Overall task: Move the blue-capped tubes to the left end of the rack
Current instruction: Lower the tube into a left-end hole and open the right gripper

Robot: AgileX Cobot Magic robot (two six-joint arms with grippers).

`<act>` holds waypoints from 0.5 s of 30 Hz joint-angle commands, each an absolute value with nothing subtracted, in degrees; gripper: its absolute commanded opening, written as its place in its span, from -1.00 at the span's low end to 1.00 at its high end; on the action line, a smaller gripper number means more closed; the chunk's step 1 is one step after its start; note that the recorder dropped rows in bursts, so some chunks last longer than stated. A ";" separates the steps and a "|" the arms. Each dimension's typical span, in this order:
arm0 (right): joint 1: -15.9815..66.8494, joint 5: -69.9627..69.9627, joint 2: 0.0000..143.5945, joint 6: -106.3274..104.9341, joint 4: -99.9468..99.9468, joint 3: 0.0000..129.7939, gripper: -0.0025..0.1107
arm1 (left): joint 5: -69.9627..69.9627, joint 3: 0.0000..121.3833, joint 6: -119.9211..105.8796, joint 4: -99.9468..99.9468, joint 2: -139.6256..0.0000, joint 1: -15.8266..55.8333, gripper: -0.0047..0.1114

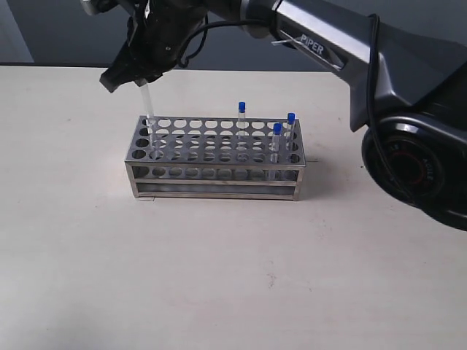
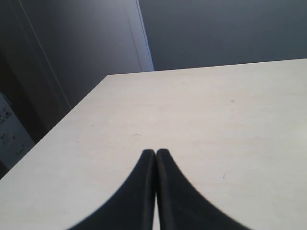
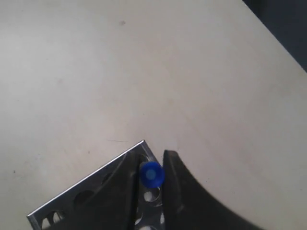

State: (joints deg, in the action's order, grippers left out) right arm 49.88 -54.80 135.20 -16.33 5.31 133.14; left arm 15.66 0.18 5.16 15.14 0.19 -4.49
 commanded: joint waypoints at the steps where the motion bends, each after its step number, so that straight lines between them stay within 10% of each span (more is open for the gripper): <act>1: 49.73 -54.38 135.54 -15.68 4.43 132.92 -0.97 | 15.00 0.00 5.48 15.08 0.00 -4.35 -0.91; 15: 49.73 -55.74 138.28 -11.80 6.26 132.92 -0.97 | 15.00 0.00 5.48 15.08 0.00 -4.35 -0.91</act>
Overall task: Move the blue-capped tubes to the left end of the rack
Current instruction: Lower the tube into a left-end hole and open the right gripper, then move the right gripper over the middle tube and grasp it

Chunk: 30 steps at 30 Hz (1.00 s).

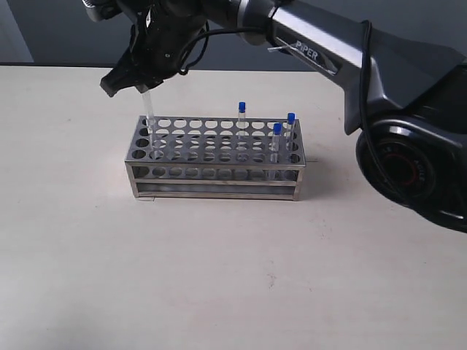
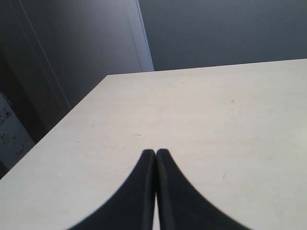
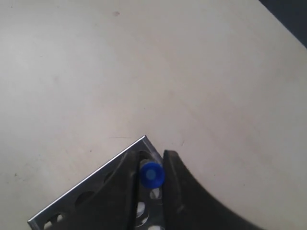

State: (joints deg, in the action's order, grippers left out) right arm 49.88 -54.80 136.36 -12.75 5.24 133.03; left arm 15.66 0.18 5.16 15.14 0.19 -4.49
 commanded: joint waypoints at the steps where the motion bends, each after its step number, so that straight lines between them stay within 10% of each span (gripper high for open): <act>1: 49.73 -55.86 138.51 -11.80 6.68 132.92 -0.97 | 15.00 0.00 5.48 15.08 0.00 -4.35 -0.91; 13: 49.73 -56.29 139.40 -11.80 7.58 132.82 -0.96 | 15.00 0.00 5.48 15.08 0.00 -4.35 -0.91; 22: 49.73 -56.94 139.53 -11.69 8.44 132.82 -0.31 | 15.00 0.00 5.48 15.08 0.00 -4.35 -0.91; 30: 49.73 -59.54 136.33 -10.22 7.89 132.82 -0.26 | 15.00 0.00 5.48 15.08 0.00 -4.35 -0.91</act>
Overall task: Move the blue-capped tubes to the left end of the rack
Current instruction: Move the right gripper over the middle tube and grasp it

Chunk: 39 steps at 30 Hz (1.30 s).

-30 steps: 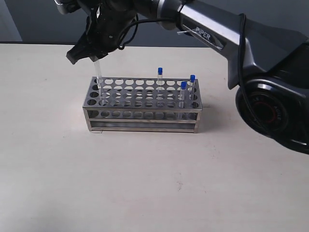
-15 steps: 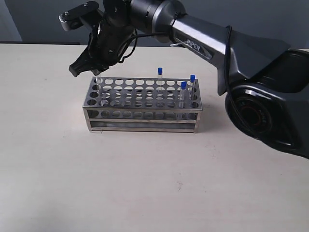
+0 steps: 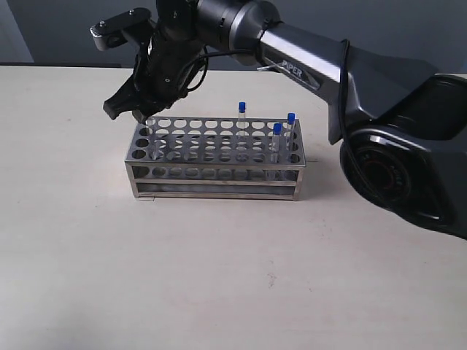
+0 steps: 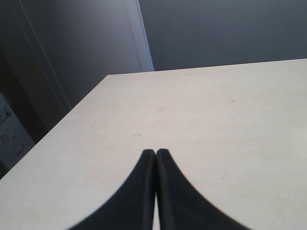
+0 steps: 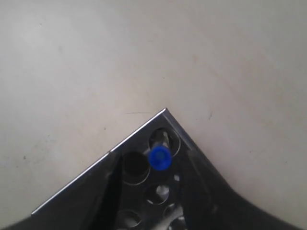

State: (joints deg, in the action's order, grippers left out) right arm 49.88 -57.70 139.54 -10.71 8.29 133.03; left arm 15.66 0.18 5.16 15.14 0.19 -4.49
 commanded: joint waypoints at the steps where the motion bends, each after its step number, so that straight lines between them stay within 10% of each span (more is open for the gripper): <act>1: 49.73 -60.57 135.48 -10.22 7.63 132.82 -0.26 | 15.00 0.00 5.48 15.08 0.00 -4.35 -0.91; 39: 40.71 -69.96 134.98 0.31 -4.40 128.09 -0.26 | 15.00 0.00 5.48 15.20 0.00 -4.35 -0.91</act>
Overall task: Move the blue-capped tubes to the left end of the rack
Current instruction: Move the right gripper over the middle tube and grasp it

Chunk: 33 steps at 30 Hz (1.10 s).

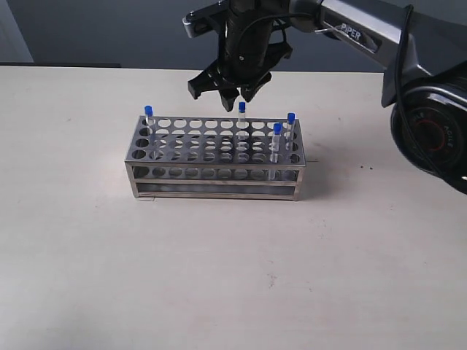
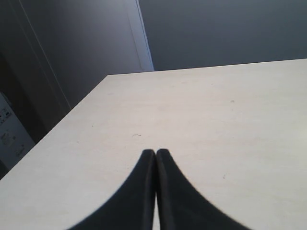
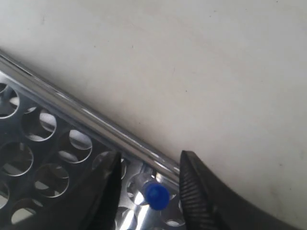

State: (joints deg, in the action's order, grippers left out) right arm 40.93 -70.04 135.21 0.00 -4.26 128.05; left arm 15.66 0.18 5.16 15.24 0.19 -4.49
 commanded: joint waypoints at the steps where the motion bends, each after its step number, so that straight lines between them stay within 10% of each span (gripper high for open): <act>1: 40.71 -69.96 134.98 0.99 -4.40 128.09 -0.27 | 15.00 0.00 5.48 15.20 0.00 -4.35 -0.91; 8: 40.71 -69.96 135.10 1.53 -4.55 128.09 -0.89 | 15.00 0.00 5.48 15.20 0.00 -4.35 -0.91; 33: 40.71 -69.96 135.65 1.53 -4.90 128.09 -0.47 | 15.00 0.00 5.48 15.20 0.00 -4.35 -0.91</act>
State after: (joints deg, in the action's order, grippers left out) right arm 40.93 -70.04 135.71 1.47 -4.17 128.05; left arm 15.66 0.18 5.16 15.24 0.19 -4.49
